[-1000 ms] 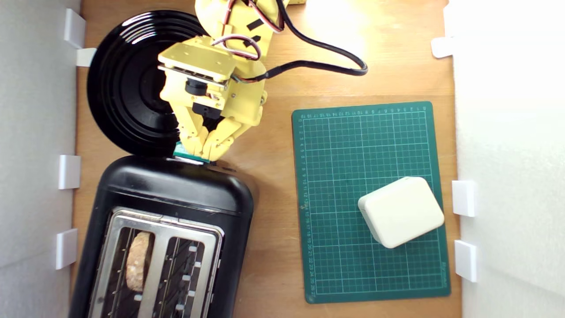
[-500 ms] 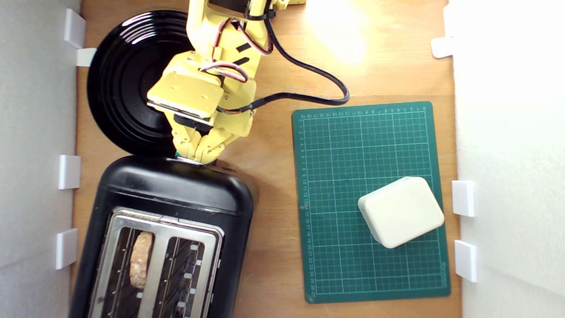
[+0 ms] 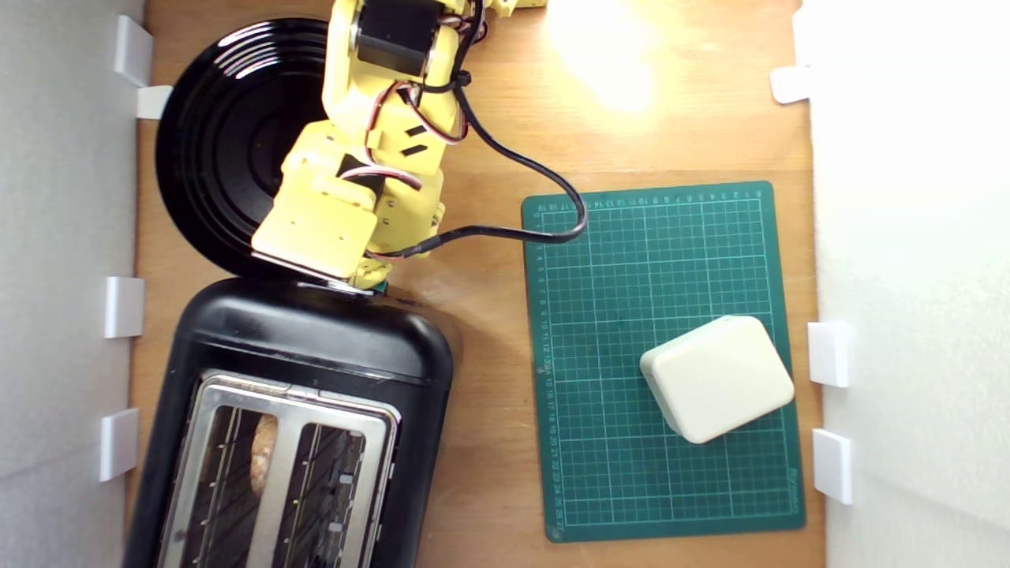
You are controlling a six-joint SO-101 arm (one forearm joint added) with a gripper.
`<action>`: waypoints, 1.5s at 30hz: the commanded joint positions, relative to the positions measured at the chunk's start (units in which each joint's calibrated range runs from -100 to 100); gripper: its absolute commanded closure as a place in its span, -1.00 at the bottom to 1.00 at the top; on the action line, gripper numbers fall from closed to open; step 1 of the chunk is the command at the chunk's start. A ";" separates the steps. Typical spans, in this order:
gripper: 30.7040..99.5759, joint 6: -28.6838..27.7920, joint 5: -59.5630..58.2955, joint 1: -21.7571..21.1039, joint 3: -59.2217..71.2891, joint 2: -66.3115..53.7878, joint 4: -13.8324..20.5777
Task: Start toaster
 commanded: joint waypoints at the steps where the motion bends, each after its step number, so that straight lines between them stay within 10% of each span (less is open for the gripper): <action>1: 0.98 -0.24 -1.84 1.04 -1.04 1.39 -0.24; 45: 0.98 -1.45 -24.45 1.04 31.31 16.37 -4.37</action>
